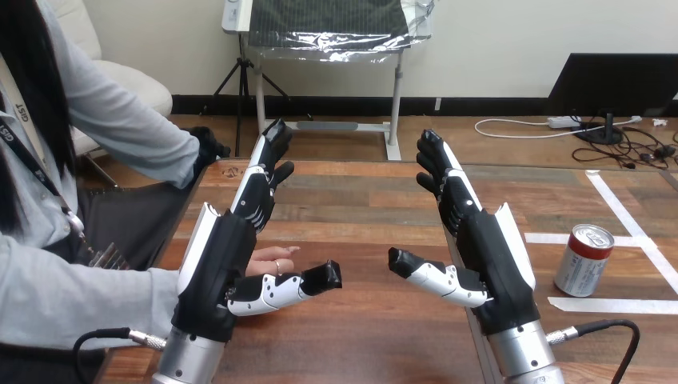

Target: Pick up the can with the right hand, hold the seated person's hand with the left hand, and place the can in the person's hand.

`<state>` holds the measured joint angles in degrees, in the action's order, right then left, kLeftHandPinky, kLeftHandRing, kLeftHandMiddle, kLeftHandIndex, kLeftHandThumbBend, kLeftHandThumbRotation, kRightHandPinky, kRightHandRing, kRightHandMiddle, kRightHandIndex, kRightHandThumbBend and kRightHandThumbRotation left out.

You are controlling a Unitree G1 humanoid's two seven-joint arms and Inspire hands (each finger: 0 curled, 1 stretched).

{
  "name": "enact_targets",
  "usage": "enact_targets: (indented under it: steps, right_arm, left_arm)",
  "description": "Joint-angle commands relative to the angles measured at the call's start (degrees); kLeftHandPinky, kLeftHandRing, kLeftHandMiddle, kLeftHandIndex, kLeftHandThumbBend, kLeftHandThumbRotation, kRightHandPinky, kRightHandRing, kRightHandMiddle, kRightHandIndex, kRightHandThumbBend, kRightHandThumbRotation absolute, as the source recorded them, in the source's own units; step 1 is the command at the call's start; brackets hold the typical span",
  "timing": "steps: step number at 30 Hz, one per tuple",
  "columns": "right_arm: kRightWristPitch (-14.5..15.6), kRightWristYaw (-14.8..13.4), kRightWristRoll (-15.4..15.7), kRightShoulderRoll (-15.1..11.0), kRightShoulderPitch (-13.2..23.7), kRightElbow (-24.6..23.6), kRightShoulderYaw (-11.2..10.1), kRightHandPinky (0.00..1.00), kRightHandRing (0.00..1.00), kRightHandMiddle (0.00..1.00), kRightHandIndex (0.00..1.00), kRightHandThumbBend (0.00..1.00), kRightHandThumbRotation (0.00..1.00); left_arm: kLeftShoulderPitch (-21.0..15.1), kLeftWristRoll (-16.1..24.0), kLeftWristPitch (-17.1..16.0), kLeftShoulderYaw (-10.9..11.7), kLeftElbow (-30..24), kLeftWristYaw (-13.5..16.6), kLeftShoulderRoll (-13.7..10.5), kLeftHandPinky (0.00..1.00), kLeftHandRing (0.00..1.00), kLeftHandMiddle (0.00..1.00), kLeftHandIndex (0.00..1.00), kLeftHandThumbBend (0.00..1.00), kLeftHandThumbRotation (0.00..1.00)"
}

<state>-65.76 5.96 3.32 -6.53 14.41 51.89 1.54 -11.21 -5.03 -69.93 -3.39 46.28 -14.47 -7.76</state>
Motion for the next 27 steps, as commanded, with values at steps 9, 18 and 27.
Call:
enact_targets:
  steps: [9, 18, 27]
  right_arm:
    - [-1.3, -0.39, 0.12, -0.55, 3.34, -1.74, -0.88, 0.96, 0.99, 0.99, 0.99, 1.0, 0.59]
    - [-1.41, -0.75, 0.54, -0.84, 3.34, -1.9, -1.12, 0.95, 0.98, 0.99, 0.99, 1.0, 0.59]
    - [-0.91, -2.37, 2.05, -1.56, 3.79, -2.36, -2.01, 0.94, 0.97, 0.98, 0.98, 1.0, 0.59]
  left_arm:
    - [-2.29, -1.15, -0.08, 0.86, -2.49, -0.46, 0.32, 0.95, 1.0, 1.0, 1.0, 1.0, 0.48]
    - [-2.24, -0.85, -0.31, 1.13, -2.4, -0.28, 0.33, 0.95, 1.0, 1.0, 1.0, 1.0, 0.48]
    - [-2.28, -1.28, -0.19, 1.13, -2.22, -0.52, 0.33, 0.94, 1.0, 1.0, 1.0, 1.0, 0.49]
